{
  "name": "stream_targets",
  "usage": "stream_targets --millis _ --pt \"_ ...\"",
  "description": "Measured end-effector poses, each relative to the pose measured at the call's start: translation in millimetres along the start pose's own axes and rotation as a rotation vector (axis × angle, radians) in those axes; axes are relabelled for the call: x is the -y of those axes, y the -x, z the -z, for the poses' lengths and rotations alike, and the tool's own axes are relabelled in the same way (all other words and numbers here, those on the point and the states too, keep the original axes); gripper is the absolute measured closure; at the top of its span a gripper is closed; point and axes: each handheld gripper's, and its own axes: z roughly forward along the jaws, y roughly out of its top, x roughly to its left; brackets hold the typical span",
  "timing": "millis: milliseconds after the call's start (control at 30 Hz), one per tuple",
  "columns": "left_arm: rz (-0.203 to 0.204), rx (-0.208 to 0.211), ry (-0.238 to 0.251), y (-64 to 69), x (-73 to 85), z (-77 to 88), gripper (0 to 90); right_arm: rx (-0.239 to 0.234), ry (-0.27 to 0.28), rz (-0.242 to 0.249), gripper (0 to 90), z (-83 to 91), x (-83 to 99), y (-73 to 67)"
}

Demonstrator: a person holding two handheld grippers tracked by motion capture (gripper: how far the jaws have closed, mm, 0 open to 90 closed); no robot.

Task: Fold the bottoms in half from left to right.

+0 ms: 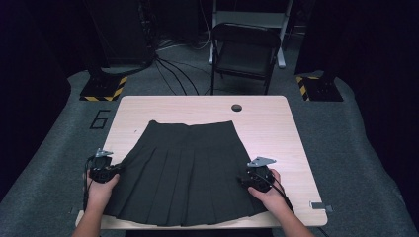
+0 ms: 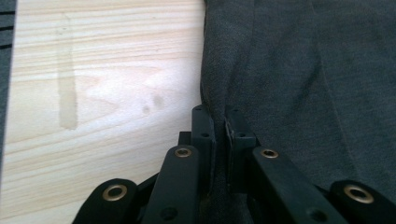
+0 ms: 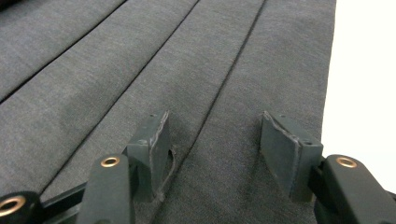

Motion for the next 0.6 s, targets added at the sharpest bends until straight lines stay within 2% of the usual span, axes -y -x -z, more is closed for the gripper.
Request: stream_targets --millis 133,200,267,333,433,500,567,600 --pt "0.025 -0.002 0.02 -1.8 -1.5 4.8 84.8 -0.018 -0.001 0.032 42.5 -1.3 -1.3 -5.4" --pt "0.02 -0.002 0.024 -3.5 -2.4 7.4 85.0 -0.025 -0.006 0.025 43.0 -1.7 -2.1 -8.9" --pt "0.029 0.003 0.032 -4.0 -3.3 9.0 85.0 -0.027 -0.006 0.042 43.2 -2.0 -2.3 -8.5" --pt "0.041 0.015 0.053 -3.4 -4.7 11.4 85.1 -0.032 -0.007 0.034 43.3 -2.4 -3.0 -10.2" --pt "0.035 0.035 0.069 0.4 -8.0 17.4 85.3 -0.033 -0.007 0.04 43.2 -2.4 -3.0 -9.3" --pt "0.015 0.05 0.083 6.3 -12.0 23.3 85.3 -0.034 -0.006 0.041 43.1 -2.5 -3.0 -9.0" --pt "0.014 0.062 0.078 9.2 -13.4 25.8 85.3 -0.034 -0.006 0.041 43.2 -2.5 -3.0 -9.0" --pt "0.014 0.064 0.097 11.2 -14.0 25.6 85.3 -0.035 -0.006 0.041 43.2 -2.5 -3.0 -8.9"
